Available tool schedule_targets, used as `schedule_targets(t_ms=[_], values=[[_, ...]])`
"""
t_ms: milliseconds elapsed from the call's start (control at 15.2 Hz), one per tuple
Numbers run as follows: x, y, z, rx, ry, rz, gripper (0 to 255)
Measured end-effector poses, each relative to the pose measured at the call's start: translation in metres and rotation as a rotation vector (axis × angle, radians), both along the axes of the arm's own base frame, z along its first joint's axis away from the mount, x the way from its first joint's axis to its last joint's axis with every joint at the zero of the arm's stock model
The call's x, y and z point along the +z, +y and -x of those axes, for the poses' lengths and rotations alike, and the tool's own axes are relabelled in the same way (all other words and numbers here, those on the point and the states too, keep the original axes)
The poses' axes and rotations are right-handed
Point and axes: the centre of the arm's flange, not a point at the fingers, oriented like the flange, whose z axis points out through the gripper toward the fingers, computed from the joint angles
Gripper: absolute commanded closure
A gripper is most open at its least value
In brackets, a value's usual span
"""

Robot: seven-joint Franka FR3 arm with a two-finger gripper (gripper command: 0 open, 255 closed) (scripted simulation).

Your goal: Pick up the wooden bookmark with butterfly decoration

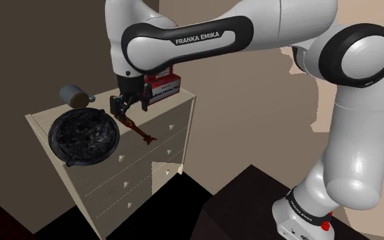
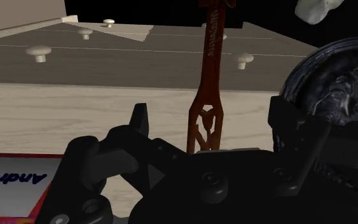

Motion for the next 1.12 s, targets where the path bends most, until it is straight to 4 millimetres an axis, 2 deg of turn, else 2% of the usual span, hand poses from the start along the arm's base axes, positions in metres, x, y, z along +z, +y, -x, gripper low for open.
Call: schedule_targets(t_ms=[198, 528, 594, 726, 1122], values=[[-0.016, 0.006, -0.003, 0.001, 0.004, 0.002, 0], [-0.041, 0.006, -0.005, 0.0, 0.004, 0.002, 0], [-0.043, 0.006, -0.004, 0.0, 0.004, 0.002, 255], [-0.039, 0.011, -0.001, 0.006, -0.001, -0.01, 255], [-0.039, 0.01, -0.003, 0.007, -0.001, -0.006, 255]])
